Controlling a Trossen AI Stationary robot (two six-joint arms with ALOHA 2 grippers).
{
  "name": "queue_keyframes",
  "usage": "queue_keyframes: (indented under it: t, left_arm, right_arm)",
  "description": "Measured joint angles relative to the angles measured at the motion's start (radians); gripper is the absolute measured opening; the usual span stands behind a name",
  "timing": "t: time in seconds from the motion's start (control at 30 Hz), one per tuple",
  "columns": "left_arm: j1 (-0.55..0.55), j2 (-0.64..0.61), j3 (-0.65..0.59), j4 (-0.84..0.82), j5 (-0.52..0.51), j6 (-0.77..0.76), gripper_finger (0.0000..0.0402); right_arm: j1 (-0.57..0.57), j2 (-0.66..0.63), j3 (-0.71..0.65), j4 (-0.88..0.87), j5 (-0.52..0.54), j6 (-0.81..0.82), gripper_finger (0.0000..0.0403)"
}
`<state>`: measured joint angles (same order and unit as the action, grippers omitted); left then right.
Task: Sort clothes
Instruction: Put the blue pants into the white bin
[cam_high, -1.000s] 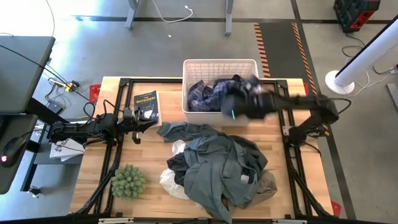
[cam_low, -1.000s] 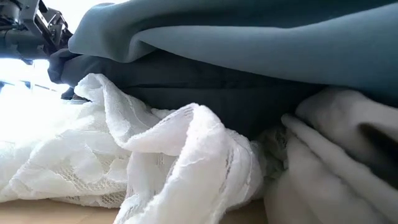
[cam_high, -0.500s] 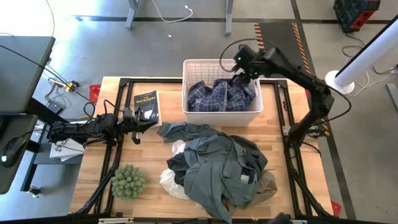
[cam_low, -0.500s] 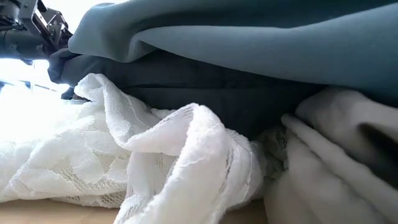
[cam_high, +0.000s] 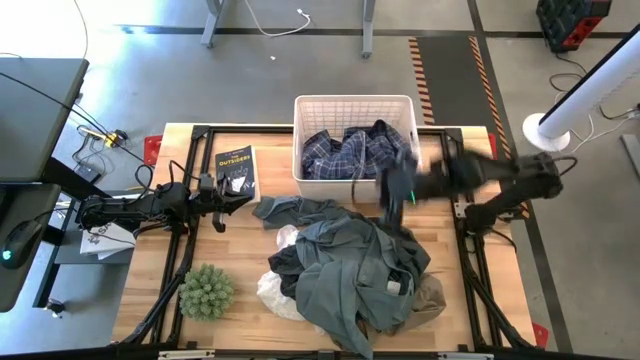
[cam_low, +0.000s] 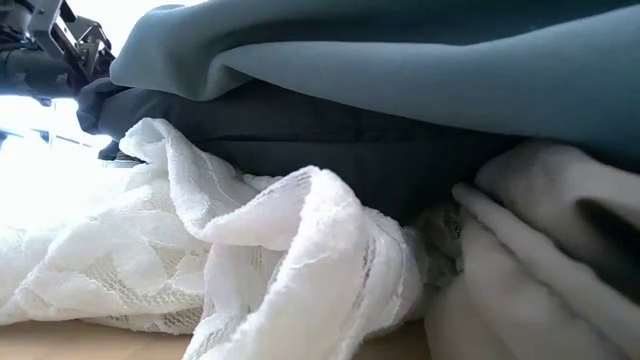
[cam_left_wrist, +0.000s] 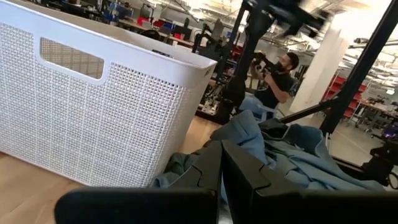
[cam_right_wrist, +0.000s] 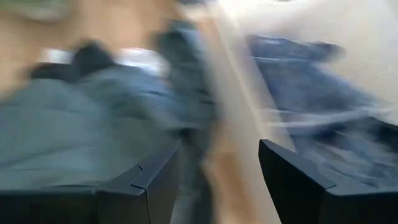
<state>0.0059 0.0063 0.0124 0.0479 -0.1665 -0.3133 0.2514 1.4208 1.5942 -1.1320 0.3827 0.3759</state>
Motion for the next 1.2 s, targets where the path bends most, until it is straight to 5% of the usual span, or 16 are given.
queue_keyframes:
  t: [0.2, 0.4, 0.63, 0.77, 0.93, 1.2]
  left_arm:
    - [0.0, 0.0, 0.0, 0.001, -0.001, -0.017, 0.001]
    - [0.0, 0.0, 0.0, 0.001, -0.031, -0.004, 0.001]
    - [0.0, 0.0, 0.0, 0.0, -0.035, 0.001, 0.001]
    - [0.0, 0.0, 0.0, -0.011, -0.034, 0.001, 0.001]
    - [0.0, 0.0, 0.0, -0.012, -0.027, 0.001, 0.001]
    - [0.0, 0.0, 0.0, -0.012, -0.029, 0.002, 0.001]
  right_arm:
    - [0.213, -0.006, -0.315, 0.27, 0.025, 0.339, 0.0211]
    - [0.2, 0.05, -0.557, 0.356, 0.118, 0.678, 0.0211]
    - [0.147, 0.175, -0.786, 0.818, -0.086, 0.634, 0.0208]
    - [0.137, 0.244, -0.827, 0.887, -0.103, 0.648, 0.0156]
    - [0.122, 0.25, -0.815, 0.867, -0.113, 0.604, 0.0022]
    - [0.141, 0.026, -0.57, 0.789, 0.096, 0.38, 0.0007]
